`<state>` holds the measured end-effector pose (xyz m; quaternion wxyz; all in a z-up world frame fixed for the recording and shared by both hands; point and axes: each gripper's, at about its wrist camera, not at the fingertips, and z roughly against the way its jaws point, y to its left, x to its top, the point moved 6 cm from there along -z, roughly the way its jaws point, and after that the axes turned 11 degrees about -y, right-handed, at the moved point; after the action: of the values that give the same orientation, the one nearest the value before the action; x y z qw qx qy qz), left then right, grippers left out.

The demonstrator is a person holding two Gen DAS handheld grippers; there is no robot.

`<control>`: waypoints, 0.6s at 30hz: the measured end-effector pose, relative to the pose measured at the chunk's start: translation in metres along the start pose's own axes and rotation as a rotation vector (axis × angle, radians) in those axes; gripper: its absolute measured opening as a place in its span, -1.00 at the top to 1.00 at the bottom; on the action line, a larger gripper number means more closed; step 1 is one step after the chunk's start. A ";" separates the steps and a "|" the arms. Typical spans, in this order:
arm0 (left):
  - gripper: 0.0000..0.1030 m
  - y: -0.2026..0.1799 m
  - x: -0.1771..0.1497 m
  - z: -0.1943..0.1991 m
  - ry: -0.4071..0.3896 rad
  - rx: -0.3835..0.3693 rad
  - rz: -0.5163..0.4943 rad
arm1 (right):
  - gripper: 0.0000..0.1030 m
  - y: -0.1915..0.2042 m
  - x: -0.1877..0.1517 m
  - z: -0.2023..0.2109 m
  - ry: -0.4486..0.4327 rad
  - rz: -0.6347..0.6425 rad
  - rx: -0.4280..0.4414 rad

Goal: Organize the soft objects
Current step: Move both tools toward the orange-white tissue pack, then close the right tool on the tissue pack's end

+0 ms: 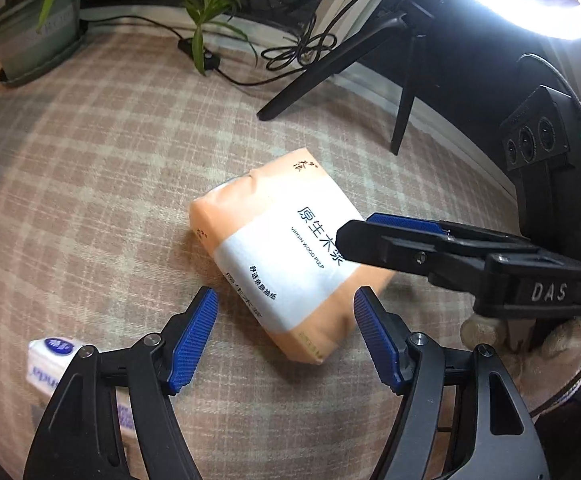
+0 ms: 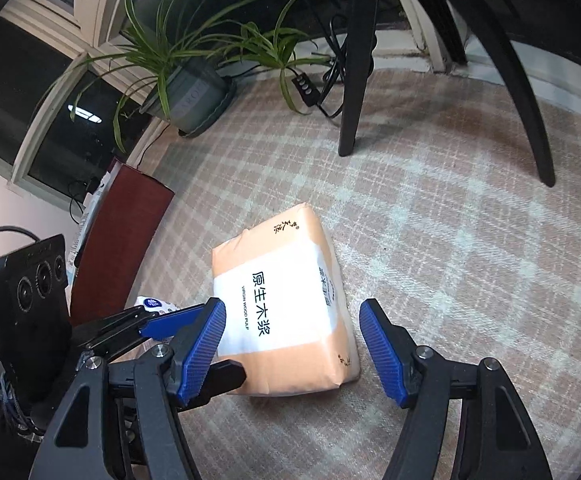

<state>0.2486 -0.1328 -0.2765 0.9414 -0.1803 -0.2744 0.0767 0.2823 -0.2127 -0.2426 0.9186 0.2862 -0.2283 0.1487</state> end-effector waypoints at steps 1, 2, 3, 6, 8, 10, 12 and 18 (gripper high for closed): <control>-0.37 0.000 0.000 -0.001 0.002 -0.002 0.002 | -0.28 0.000 -0.001 -0.001 0.004 0.001 0.000; -0.37 0.001 0.000 -0.002 0.005 -0.004 0.003 | -0.28 0.000 -0.001 -0.003 0.009 0.002 -0.002; -0.37 0.001 0.000 -0.003 0.008 -0.007 0.004 | -0.28 -0.001 -0.001 -0.005 0.014 0.000 -0.004; -0.37 0.001 0.000 -0.005 0.008 -0.018 0.011 | -0.27 -0.003 -0.002 -0.008 0.021 -0.018 -0.001; -0.37 0.001 0.000 -0.005 0.009 -0.025 0.017 | -0.27 -0.004 -0.003 -0.009 0.026 -0.030 0.004; -0.33 0.001 -0.001 -0.005 0.010 -0.030 0.017 | -0.21 -0.004 -0.004 -0.010 0.031 -0.034 0.006; -0.31 0.000 -0.002 -0.006 0.013 -0.035 0.018 | -0.14 -0.004 -0.005 -0.010 0.033 -0.033 0.008; -0.18 -0.004 -0.002 -0.008 0.025 -0.055 0.016 | 0.09 0.000 -0.007 -0.012 0.045 -0.033 0.004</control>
<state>0.2517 -0.1393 -0.2819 0.9388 -0.2093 -0.2632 0.0742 0.2799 -0.2061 -0.2551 0.9253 0.2883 -0.2025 0.1406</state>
